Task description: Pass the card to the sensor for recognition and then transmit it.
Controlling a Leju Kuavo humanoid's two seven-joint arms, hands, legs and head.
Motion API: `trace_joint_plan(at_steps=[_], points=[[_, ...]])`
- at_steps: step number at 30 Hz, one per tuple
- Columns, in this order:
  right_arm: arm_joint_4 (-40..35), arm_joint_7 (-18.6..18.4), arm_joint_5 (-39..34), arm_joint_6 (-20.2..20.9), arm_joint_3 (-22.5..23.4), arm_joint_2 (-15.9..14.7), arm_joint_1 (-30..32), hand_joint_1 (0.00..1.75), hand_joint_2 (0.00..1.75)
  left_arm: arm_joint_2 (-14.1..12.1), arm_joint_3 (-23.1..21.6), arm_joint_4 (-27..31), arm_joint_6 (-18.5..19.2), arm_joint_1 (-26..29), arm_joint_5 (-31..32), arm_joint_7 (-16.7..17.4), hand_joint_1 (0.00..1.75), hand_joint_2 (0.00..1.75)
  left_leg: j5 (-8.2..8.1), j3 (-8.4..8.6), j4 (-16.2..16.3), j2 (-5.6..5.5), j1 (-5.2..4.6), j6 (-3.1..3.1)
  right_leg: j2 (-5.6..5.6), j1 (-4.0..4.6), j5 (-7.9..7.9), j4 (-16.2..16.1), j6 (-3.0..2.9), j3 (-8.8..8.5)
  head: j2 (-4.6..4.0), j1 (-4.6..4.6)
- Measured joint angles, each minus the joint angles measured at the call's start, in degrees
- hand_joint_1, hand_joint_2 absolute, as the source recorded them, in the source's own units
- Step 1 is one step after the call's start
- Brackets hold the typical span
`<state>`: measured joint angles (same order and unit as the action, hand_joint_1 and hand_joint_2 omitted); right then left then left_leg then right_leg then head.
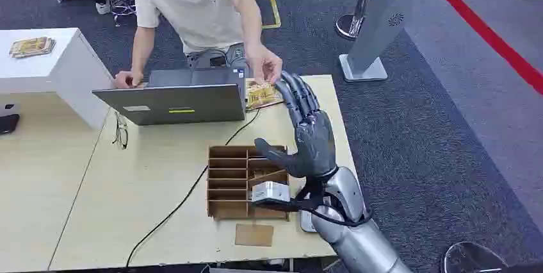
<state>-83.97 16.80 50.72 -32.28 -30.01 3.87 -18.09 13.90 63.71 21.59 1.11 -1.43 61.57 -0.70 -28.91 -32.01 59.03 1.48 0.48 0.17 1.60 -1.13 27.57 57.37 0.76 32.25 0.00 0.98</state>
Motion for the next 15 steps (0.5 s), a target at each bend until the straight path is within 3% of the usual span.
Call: trace_joint_plan(at_steps=[15], points=[[12.3,-6.3,11.2,-3.5,-3.7,-1.8,-8.7,0.0,1.75,-3.1,-2.4,-5.0,-0.9,-1.2,1.0,-0.2,0.0,0.0,0.03,-0.01,0.0,-0.01,0.0,-0.03,0.01,0.0,-0.01,0.0,-0.01,0.0,0.0,-0.02]])
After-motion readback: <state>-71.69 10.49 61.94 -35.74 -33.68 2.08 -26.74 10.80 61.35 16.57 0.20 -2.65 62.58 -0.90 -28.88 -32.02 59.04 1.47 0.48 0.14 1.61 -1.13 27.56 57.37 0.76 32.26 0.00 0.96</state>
